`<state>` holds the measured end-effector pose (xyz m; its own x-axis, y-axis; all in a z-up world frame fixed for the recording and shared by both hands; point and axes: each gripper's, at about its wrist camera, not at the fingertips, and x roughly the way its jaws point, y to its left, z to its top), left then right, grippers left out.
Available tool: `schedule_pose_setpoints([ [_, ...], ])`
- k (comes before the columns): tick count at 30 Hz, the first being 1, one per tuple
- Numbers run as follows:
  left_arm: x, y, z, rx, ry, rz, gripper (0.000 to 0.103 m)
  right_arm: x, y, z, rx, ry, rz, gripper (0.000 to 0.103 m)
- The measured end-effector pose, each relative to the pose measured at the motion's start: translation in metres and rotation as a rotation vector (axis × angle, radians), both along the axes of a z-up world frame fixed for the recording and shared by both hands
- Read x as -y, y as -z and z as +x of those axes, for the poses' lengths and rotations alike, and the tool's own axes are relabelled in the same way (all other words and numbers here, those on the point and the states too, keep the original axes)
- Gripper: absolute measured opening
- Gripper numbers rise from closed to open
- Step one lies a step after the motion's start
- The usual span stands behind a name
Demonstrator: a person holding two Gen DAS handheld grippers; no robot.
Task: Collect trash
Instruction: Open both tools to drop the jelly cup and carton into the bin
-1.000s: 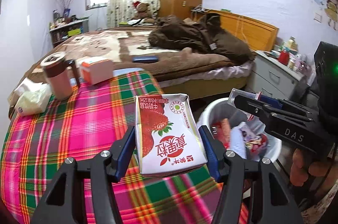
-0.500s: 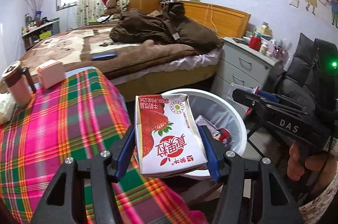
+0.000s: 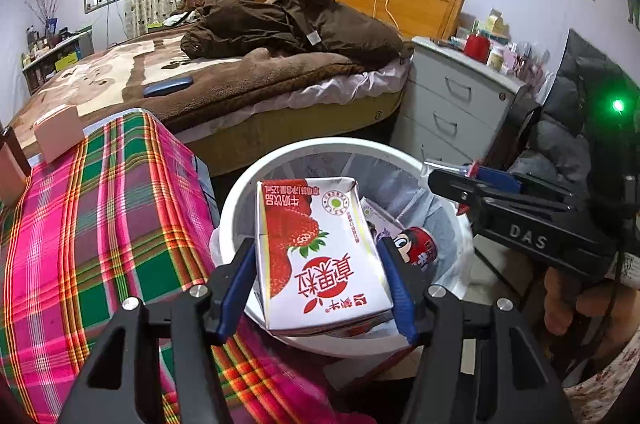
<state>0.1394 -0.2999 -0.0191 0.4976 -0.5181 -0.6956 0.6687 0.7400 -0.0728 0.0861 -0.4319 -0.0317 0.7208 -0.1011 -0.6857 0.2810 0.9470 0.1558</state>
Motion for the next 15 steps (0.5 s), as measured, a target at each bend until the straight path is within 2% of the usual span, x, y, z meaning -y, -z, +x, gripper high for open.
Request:
schedule_pose_setpoints([
  [3, 0.005, 0.005, 0.006, -0.032, 0.007, -0.006, 0.063, 0.003, 0.006, 0.006, -0.026, 0.008, -0.004, 0.045],
  [7, 0.002, 0.005, 0.009, -0.033, -0.009, -0.027, 0.073, 0.005, 0.007, 0.008, -0.027, -0.014, 0.017, 0.047],
  [9, 0.001, 0.005, 0.010, -0.035, -0.014, -0.029, 0.073, 0.004, 0.005, 0.006, -0.016, -0.008, -0.003, 0.060],
  [10, 0.000, 0.004, 0.009, -0.034, -0.018, -0.028, 0.073, 0.004, 0.004, 0.005, -0.007, -0.001, -0.013, 0.062],
  [15, -0.008, 0.000, 0.007, -0.028, -0.032, -0.037, 0.075, 0.004, -0.003, -0.001, 0.036, -0.016, 0.017, 0.063],
])
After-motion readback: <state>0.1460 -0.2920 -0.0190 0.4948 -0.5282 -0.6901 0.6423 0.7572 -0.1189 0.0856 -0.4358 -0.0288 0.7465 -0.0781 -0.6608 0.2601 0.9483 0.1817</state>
